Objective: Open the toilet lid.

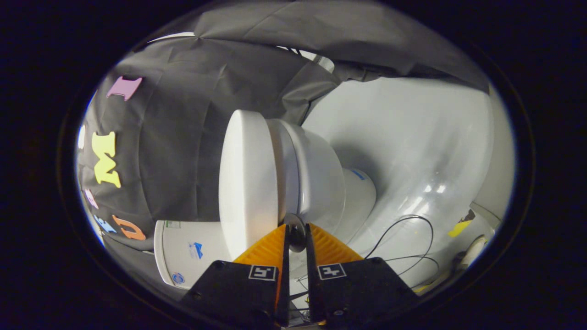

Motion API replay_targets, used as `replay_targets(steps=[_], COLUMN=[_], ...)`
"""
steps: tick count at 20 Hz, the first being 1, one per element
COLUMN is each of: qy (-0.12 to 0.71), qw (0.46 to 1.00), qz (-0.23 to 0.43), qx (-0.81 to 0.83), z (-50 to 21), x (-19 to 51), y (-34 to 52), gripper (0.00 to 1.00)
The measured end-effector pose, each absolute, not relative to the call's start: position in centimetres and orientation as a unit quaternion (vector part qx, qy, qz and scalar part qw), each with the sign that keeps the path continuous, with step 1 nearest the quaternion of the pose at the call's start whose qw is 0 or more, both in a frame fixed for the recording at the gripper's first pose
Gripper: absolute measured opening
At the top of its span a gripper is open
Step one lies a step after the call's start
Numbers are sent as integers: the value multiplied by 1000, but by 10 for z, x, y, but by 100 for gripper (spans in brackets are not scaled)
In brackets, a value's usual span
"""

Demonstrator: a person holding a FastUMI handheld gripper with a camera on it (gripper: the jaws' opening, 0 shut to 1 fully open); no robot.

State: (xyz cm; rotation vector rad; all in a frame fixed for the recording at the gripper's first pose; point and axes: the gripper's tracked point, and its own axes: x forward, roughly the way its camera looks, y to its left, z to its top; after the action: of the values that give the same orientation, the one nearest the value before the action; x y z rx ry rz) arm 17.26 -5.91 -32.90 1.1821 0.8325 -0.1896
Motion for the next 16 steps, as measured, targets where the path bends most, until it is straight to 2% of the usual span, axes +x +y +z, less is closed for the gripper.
replay_targets(steps=[7,16], qy=[383,388], qw=[733,751], qz=[-98,-106], qx=[554,524], z=[-321,-294], x=[174,180], y=[-56,-50], gripper=[10,8])
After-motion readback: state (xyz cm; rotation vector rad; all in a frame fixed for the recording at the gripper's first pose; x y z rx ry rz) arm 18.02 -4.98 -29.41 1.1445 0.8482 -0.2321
